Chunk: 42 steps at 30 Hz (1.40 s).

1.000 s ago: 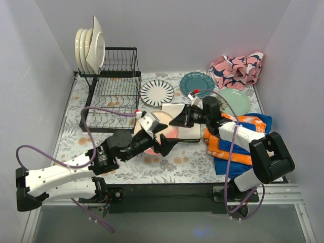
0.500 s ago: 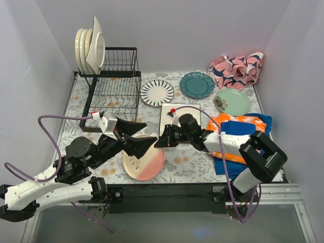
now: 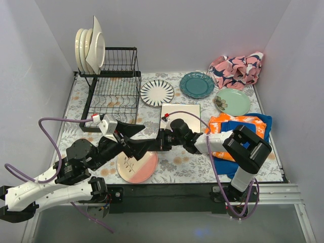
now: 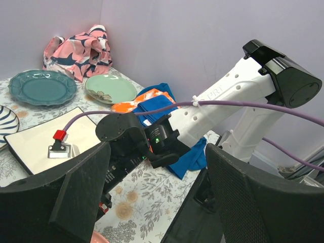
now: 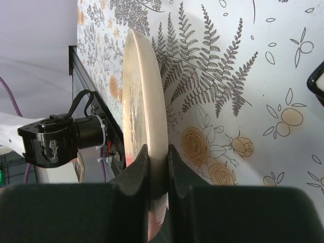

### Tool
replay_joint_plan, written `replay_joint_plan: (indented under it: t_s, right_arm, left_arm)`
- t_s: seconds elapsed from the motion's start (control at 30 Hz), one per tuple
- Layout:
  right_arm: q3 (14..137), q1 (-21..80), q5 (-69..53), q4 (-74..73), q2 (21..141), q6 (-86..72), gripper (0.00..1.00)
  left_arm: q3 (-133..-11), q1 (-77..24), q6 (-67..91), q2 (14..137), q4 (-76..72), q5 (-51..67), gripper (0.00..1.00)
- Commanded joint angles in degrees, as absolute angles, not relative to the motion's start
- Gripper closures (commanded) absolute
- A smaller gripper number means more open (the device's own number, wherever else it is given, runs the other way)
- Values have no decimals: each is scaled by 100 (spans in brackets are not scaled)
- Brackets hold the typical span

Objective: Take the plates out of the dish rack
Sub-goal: Place the plate at the center of the board.

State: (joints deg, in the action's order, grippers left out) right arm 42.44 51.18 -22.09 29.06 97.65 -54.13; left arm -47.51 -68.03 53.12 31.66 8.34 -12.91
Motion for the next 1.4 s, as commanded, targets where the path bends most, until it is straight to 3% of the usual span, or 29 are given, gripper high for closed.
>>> replay_joint_plan:
  t_s: [0.0, 0.77, 1.17, 1.37]
  right_arm:
    - [4526, 5133, -1899, 3717, 9791, -5581, 99]
    - [4184, 5150, -1283, 4298, 10072, -5906, 98]
    - [3771, 5185, -1371, 4342, 9958, -5959, 75]
    - [3595, 5229, -1336, 4333, 9853, -5941, 71]
  left_arm:
    - [-4693, -6785, 5238, 3146, 853, -1406, 26]
    - [-4667, -6785, 5194, 3076, 844, -1494, 26]
    - [-4693, -6785, 5186, 2953, 844, -1547, 26]
    - [-4693, -6785, 5194, 2953, 835, -1582, 26]
